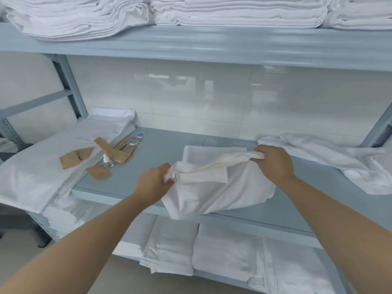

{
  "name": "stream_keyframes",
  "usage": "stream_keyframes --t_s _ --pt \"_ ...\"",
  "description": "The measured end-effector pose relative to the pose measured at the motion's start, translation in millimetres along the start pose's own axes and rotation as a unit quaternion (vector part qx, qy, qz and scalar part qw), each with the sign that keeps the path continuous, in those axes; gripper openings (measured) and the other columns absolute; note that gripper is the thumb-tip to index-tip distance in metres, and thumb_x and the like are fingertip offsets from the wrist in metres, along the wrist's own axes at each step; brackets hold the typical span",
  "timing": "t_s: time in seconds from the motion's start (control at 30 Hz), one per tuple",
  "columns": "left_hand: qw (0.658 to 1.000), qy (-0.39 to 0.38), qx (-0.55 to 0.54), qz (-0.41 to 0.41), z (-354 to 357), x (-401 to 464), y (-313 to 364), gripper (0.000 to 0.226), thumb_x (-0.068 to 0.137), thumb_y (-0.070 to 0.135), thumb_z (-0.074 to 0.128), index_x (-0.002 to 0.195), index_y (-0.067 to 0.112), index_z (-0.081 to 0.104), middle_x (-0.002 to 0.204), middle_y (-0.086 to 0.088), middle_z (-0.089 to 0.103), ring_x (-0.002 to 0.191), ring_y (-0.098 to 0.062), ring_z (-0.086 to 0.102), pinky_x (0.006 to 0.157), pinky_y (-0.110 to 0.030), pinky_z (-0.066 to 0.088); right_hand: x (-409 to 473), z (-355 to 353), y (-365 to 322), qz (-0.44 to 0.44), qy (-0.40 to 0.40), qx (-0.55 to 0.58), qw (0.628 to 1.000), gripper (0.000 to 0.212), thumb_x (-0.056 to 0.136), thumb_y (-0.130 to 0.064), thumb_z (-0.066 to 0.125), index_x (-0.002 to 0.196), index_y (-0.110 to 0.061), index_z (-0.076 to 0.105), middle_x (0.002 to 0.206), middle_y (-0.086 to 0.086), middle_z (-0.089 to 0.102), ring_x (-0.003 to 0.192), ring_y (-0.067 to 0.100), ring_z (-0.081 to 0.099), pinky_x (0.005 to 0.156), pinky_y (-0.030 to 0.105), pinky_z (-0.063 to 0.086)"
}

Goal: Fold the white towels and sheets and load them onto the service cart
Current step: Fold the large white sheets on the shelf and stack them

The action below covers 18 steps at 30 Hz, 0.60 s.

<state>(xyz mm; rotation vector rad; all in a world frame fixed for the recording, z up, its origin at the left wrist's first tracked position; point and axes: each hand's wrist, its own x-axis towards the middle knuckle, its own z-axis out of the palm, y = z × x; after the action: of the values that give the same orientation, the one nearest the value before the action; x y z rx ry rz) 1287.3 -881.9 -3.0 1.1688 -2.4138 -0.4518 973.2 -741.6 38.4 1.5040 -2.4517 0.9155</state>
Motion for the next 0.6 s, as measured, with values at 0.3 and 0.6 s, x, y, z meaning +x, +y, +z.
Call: stream_keyframes --t_s 0.3,0.6 --pt "0.949 0.109 -0.291 -0.048 -10 124 -13 0.029 0.079 0.013 0.075 0.100 0.022 0.057 0.086 -0.001 0.060 0.075 -0.017 0.055 0.061 -0.027 0.044 61 12 16 0.154 0.064 0.265 0.950 0.014 0.069 -0.018 0.084 0.072 -0.023 0.071 0.065 -0.014 0.061 0.061 0.003 0.055 0.056 0.015 0.041" --pt "0.899 -0.079 -0.417 -0.108 47 174 -44 0.033 0.062 0.039 0.086 0.088 0.026 0.071 0.083 0.011 0.074 0.076 -0.008 0.071 0.054 -0.016 0.050 87 62 40 0.260 0.074 0.314 0.910 0.017 0.073 -0.016 0.081 0.084 -0.009 0.071 0.071 0.002 0.061 0.064 0.017 0.055 0.055 0.022 0.044"
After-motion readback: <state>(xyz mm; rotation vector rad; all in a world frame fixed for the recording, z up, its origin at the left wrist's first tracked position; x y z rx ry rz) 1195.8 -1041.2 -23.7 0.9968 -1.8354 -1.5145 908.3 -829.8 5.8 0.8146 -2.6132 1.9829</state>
